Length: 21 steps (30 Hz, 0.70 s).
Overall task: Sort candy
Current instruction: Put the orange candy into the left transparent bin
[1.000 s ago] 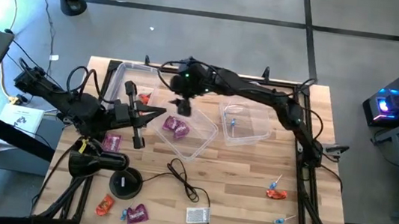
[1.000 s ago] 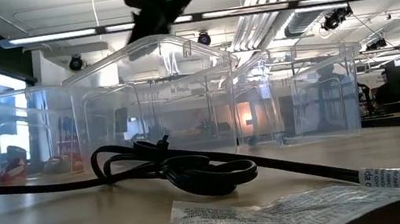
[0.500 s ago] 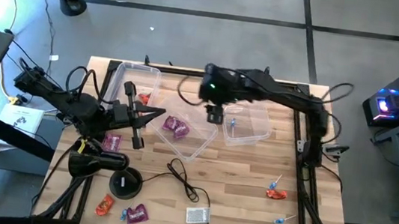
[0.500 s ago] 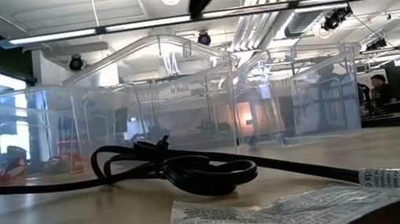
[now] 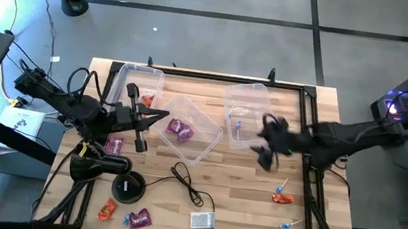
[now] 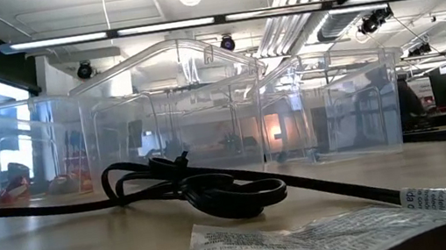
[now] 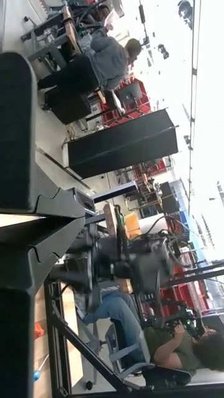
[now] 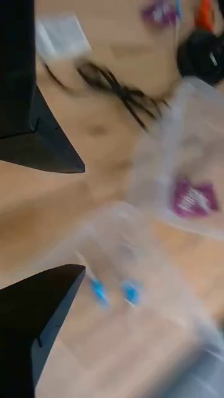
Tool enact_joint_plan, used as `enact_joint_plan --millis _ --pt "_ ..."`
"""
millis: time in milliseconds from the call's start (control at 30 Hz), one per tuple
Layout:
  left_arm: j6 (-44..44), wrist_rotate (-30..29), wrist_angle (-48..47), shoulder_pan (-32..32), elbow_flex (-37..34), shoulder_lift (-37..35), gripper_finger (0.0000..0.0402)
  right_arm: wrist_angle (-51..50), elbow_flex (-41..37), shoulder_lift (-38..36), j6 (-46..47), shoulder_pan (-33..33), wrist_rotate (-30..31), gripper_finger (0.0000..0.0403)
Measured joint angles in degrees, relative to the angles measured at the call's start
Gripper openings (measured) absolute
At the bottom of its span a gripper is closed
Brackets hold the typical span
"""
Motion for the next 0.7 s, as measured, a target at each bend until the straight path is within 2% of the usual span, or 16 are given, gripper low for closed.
enact_joint_plan --millis 167,300,367,500,700 --pt "0.0 0.0 0.0 1.25 0.0 0.01 0.0 -3.53 -3.92 -2.57 18.18 12.85 4.22 0.0248" --pt "0.0 0.0 -0.11 2.39 0.0 0.01 0.0 -6.61 -4.78 -0.08 28.93 19.25 3.83 0.0248" --pt "-0.14 0.0 -0.25 2.82 0.0 0.01 0.0 -9.76 -4.8 1.74 34.29 20.92 0.24 0.0248" --pt "-0.58 0.17 -1.21 3.31 0.0 0.01 0.0 -16.39 -4.96 7.75 42.86 23.23 -10.74 0.0247" --pt "-2.05 2.28 -2.7 3.27 0.0 0.01 0.0 -16.75 -4.96 17.37 44.3 27.23 -21.7 0.0247"
